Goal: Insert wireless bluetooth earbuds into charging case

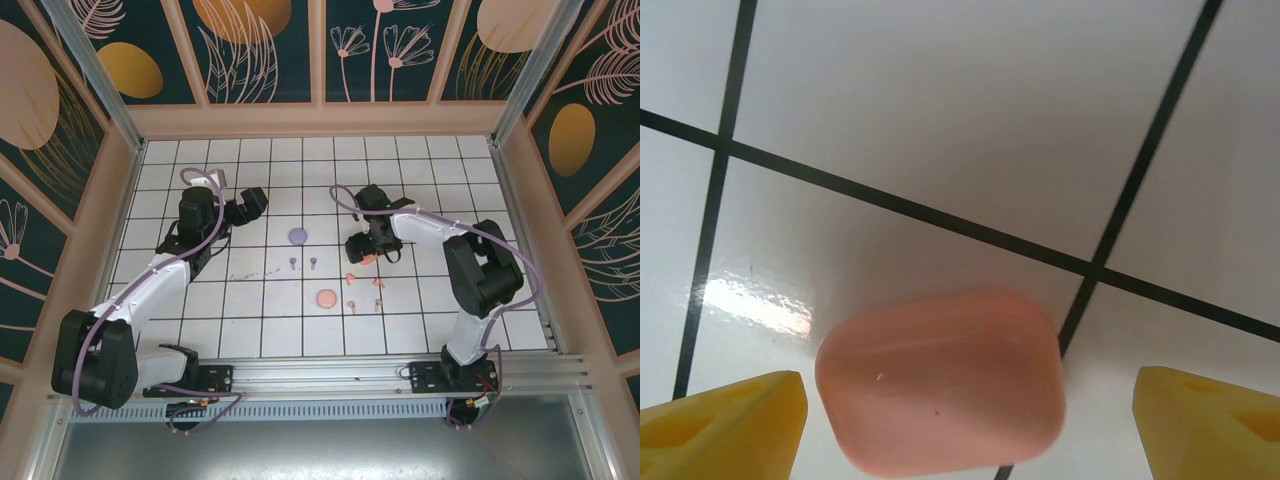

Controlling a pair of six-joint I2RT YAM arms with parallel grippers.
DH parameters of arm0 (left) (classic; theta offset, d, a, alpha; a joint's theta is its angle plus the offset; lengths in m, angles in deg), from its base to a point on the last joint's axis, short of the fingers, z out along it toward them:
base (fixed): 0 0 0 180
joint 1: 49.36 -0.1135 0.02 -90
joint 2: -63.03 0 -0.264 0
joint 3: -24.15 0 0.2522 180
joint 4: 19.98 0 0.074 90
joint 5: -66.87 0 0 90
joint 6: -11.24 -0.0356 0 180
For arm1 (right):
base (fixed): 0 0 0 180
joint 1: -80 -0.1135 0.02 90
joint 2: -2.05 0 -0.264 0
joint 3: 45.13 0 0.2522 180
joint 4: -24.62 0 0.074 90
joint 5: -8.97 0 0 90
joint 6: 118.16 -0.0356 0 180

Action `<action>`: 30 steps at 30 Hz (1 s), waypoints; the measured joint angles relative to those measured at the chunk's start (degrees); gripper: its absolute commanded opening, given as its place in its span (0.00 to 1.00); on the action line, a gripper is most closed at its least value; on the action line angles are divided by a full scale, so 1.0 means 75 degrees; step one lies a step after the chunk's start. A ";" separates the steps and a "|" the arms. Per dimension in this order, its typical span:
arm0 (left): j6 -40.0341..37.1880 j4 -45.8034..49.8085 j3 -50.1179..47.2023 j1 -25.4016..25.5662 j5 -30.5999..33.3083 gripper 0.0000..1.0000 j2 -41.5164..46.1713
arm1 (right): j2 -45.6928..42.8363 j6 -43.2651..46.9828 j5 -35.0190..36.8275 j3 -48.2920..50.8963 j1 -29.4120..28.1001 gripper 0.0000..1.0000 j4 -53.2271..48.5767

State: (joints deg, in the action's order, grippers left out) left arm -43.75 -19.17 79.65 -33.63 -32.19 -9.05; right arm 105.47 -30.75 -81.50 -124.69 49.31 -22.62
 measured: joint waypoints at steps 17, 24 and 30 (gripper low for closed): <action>-0.0058 0.0012 0.0169 0.0006 -0.0023 0.99 -0.0216 | 0.0376 0.0050 0.0055 -0.0175 -0.0207 0.65 -0.0096; -0.0058 0.0052 0.0239 0.0006 -0.0023 0.99 -0.0256 | 0.0370 -0.0242 0.0087 -0.0189 -0.0210 0.53 -0.0122; 0.0277 0.0023 0.0312 0.0006 0.0041 0.99 -0.0256 | 0.0370 -0.1061 0.0198 -0.0300 -0.0175 0.52 -0.0122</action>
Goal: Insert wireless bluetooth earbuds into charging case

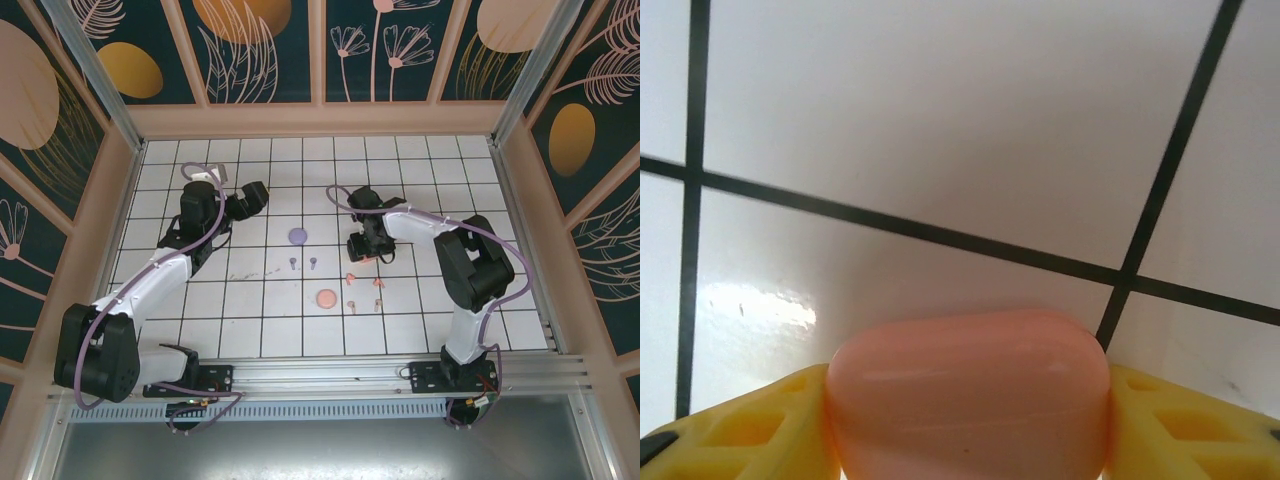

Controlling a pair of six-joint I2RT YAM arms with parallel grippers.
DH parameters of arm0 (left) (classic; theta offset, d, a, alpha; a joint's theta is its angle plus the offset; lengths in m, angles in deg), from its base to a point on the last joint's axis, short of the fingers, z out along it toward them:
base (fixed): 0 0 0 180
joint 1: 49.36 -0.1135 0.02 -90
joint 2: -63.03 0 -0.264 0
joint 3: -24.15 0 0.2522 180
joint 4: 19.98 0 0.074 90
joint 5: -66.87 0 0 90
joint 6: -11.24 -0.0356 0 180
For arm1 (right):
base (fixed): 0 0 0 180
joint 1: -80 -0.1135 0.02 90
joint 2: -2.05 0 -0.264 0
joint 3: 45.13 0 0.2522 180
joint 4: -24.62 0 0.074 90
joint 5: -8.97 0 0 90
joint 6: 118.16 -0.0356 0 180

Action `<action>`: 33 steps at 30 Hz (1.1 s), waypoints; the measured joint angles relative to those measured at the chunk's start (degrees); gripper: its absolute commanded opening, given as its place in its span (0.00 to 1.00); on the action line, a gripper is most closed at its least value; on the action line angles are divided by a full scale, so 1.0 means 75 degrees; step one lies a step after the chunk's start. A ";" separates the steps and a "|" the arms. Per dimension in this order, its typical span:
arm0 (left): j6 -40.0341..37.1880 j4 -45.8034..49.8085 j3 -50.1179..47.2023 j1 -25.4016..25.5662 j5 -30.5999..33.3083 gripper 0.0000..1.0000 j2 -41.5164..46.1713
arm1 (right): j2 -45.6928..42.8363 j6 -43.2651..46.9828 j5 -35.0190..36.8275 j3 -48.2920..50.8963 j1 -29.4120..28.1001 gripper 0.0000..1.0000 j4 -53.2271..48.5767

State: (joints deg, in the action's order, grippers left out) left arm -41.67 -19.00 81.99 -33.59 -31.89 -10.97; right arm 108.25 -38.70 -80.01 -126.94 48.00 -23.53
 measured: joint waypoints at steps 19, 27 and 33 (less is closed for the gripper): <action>0.1568 -0.3928 -0.0685 0.1792 -0.0536 0.92 -0.1953 | -0.0035 -0.5272 -0.1530 -0.1810 0.0463 0.51 0.2320; 0.1894 -0.6152 -0.0734 0.2171 -0.0944 0.74 -0.3456 | -0.0035 -0.6997 -0.1810 -0.1853 0.0469 0.51 0.2672; 0.2052 -0.6924 -0.0169 0.2279 -0.1035 0.65 -0.4310 | -0.0035 -0.7393 -0.1935 -0.1853 0.0469 0.51 0.2766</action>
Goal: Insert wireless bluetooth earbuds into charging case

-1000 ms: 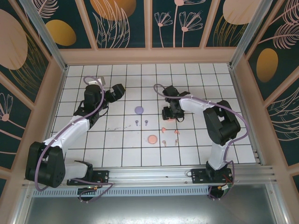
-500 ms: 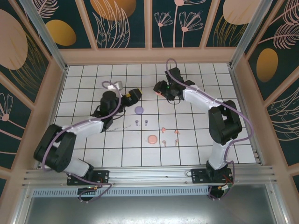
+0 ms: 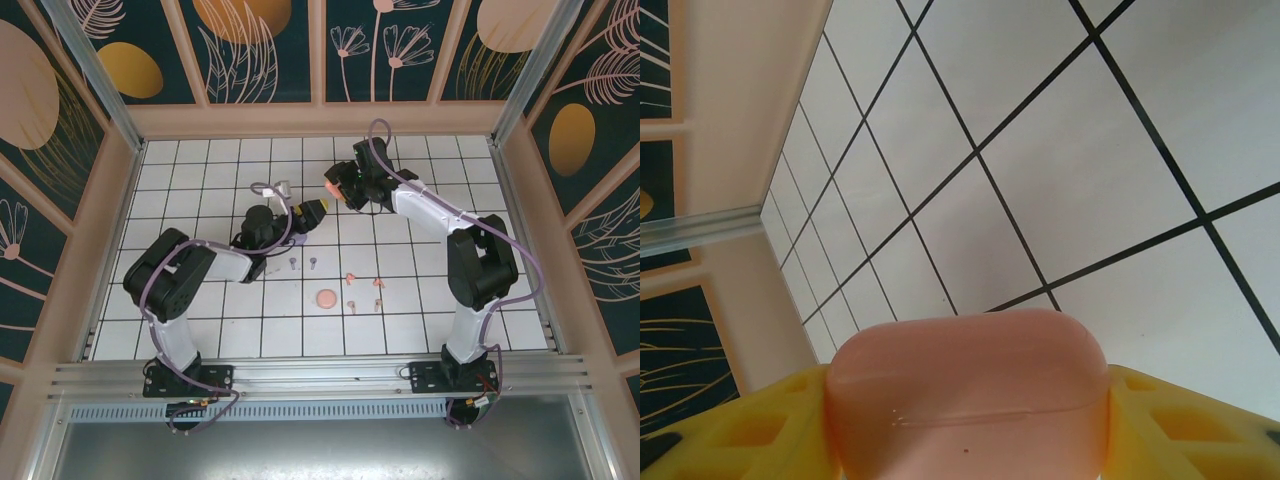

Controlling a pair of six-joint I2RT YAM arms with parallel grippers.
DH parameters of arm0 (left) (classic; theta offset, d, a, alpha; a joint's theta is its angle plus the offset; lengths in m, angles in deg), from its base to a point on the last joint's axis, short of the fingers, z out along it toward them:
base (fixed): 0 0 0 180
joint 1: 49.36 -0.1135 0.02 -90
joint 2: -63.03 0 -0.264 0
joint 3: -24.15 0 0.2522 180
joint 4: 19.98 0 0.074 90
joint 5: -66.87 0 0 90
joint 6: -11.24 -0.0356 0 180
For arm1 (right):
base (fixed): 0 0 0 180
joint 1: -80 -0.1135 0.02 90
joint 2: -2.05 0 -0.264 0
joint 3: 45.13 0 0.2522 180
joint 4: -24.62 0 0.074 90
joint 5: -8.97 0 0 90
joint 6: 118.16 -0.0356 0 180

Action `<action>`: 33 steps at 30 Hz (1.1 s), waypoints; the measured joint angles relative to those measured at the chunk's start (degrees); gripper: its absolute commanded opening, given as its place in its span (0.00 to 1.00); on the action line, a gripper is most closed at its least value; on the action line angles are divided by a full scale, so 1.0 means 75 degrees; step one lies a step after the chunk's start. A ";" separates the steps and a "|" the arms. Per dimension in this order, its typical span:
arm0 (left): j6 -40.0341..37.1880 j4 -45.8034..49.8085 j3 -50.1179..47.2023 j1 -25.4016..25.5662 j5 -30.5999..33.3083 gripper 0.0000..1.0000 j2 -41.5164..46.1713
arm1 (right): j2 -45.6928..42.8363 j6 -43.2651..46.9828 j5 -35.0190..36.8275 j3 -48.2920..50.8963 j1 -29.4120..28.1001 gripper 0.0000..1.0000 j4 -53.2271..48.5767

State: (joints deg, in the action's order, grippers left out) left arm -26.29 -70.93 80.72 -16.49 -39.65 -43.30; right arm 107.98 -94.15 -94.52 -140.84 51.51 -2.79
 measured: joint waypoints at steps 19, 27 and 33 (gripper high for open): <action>0.0251 -0.0434 0.1282 0.0064 0.0003 0.47 -0.1151 | -0.0006 -0.0082 -0.0160 0.0003 -0.0064 0.51 0.0114; 0.0277 -0.0437 0.1422 0.0064 0.0003 0.38 -0.1253 | -0.0181 -0.0082 -0.0169 0.0044 -0.0064 0.51 0.0131; 0.0271 -0.0484 0.1425 0.0073 0.0006 0.26 -0.1259 | -0.0277 -0.0085 -0.0178 0.0052 -0.0085 0.51 0.0149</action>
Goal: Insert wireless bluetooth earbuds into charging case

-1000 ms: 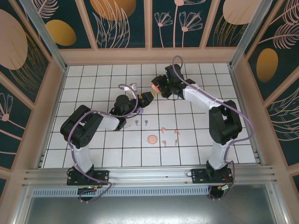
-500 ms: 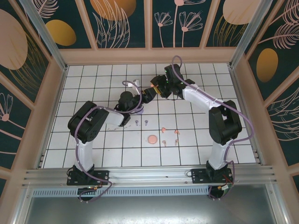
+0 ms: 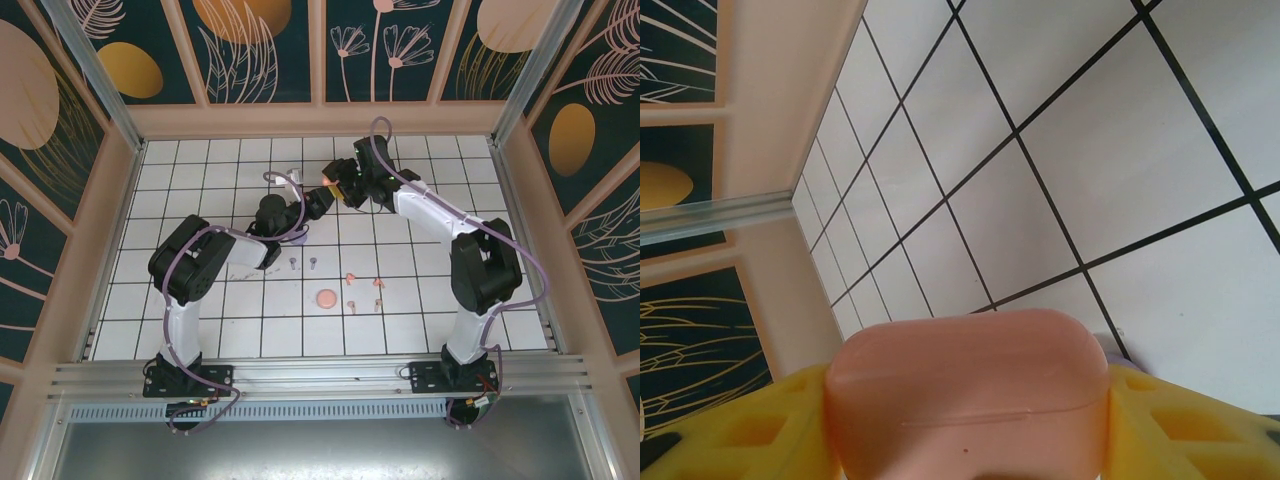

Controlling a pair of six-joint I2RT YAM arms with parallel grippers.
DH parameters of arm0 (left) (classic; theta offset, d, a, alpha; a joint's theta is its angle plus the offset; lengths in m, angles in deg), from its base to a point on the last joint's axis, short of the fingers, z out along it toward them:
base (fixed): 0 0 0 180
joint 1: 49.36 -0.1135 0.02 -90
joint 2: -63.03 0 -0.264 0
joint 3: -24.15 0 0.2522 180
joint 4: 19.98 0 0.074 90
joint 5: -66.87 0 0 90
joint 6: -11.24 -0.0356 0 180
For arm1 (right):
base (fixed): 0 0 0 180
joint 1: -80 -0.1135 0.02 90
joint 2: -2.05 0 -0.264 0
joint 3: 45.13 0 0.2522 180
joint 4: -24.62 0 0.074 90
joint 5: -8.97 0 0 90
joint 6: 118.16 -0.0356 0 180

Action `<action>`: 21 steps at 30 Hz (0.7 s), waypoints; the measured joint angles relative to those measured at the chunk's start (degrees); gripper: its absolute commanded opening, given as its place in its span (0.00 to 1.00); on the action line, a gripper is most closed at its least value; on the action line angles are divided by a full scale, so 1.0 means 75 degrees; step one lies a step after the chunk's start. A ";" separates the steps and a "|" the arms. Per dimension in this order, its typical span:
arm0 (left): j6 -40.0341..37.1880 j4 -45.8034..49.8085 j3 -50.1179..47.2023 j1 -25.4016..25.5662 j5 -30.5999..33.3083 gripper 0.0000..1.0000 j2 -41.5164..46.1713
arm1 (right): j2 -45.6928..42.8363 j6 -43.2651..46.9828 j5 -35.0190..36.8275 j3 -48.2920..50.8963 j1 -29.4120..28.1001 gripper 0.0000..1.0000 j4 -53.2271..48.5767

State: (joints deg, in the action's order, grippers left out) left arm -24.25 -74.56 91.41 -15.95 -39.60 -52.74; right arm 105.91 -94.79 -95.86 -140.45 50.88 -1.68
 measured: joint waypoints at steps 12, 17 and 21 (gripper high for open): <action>0.0093 -0.0280 0.0023 0.0020 0.0058 0.38 -0.0003 | -0.0262 -0.0064 0.0149 0.0149 -0.0079 0.51 0.0044; 0.0242 -0.0539 0.0055 0.0020 0.0154 0.26 -0.0070 | -0.0306 -0.0175 0.0181 0.0163 -0.0166 0.51 0.0108; 0.0201 -0.0734 0.0055 0.0050 0.0236 0.16 -0.0204 | -0.0306 -0.0201 0.0256 0.0201 -0.0166 0.52 0.0082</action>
State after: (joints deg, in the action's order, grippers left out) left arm -22.75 -80.07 91.82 -15.58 -37.83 -54.27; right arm 103.61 -96.30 -93.93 -138.94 49.63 -1.07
